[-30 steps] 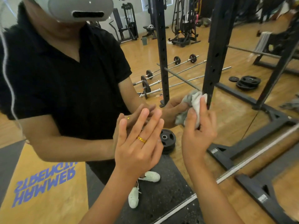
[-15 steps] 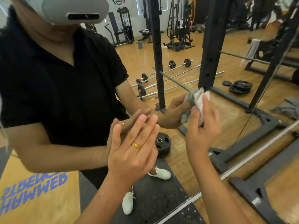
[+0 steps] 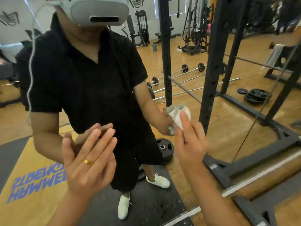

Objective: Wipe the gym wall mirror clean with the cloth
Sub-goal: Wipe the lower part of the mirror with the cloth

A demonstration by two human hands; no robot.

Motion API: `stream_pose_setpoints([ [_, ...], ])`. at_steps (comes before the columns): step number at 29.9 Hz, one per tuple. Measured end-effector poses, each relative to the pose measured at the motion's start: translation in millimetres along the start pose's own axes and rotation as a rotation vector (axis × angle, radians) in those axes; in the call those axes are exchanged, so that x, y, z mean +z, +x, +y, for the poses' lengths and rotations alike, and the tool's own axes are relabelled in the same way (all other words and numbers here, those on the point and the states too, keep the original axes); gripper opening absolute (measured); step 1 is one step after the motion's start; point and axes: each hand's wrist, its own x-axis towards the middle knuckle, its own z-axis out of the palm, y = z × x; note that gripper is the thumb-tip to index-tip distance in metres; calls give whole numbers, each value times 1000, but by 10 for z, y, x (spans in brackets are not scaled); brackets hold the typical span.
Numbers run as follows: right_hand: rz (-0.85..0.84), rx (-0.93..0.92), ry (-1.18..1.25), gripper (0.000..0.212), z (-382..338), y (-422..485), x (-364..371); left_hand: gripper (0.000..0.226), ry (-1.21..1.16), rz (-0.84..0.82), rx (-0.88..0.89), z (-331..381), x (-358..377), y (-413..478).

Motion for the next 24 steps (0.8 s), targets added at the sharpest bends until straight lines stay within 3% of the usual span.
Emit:
stream_pose_setpoints([
  [2, -34, -103, -91, 31, 302, 101, -116, 31, -17, 51, -2, 26, 39, -27],
  [4, 35, 49, -140, 37, 601, 236, -251, 37, -27, 18, 0, 17, 38, -55],
  [7, 167, 373, -117, 38, 818, 382, -398, 47, 37, -164, -19, -63, 75, -175],
  [9, 196, 443, -106, 38, 874, 384, -398, 50, 0, -160, -83, -156, 164, -318],
  [12, 179, 471, -29, 39, 879, 365, -381, 48, -106, -114, -179, -14, 192, -214],
  [16, 161, 485, 28, 40, 889, 373, -411, 37, -144, 45, 34, 698, 240, 276],
  [21, 111, 480, 65, 42, 910, 363, -474, 45, -280, 17, 106, 1343, 728, 843],
  [24, 30, 342, 16, 39, 1039, 368, -551, 42, -258, -23, 128, 1632, 993, 1082],
])
